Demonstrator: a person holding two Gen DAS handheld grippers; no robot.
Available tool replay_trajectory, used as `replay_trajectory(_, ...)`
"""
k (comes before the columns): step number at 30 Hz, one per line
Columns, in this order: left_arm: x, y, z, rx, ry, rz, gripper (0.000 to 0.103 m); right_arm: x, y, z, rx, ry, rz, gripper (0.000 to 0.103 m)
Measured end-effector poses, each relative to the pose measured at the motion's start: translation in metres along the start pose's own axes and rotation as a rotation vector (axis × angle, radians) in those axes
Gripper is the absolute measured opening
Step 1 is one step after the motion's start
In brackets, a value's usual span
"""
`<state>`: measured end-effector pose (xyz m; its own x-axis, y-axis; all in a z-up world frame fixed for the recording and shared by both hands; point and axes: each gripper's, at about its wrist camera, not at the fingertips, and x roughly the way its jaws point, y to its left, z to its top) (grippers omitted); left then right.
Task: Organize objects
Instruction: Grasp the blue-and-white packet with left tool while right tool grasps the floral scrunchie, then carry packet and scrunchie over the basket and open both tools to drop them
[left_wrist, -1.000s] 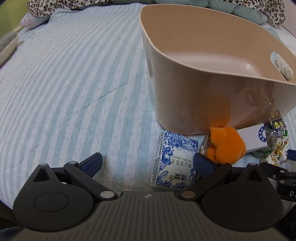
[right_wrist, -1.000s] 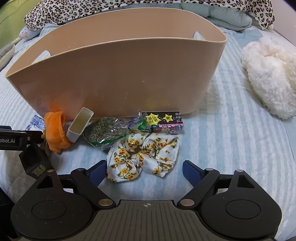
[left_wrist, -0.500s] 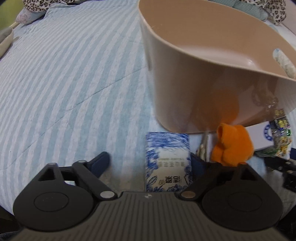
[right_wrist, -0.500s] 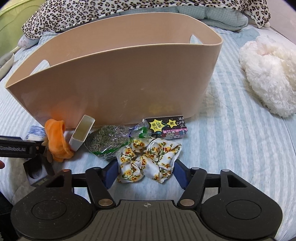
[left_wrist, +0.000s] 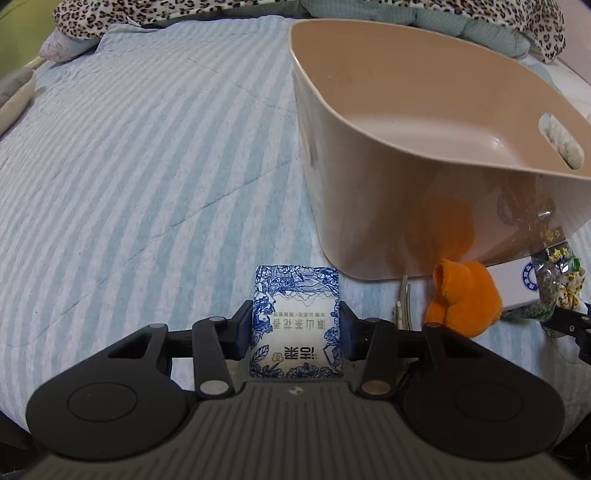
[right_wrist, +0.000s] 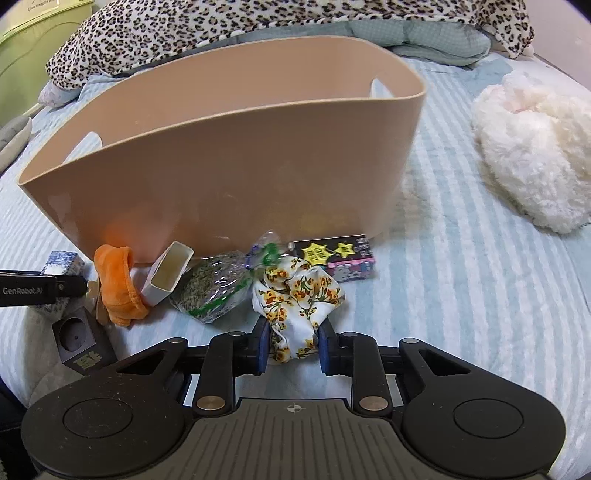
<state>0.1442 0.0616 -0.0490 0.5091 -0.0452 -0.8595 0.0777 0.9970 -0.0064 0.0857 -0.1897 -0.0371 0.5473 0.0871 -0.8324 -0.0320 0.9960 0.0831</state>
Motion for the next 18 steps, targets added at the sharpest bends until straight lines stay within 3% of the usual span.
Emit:
replay_trajectory(10, -0.061, 0.017, -0.013, -0.031, -0.082, -0.023, 0.048, -0.039, -0.022, 0.002, 0.048, -0.087, 0.004, 0.023)
replay_trajectory(18, -0.127, 0.019, -0.002, -0.044, -0.212, -0.035, 0.048, -0.078, -0.02, 0.025, 0.015, -0.218, 0.02, 0.023)
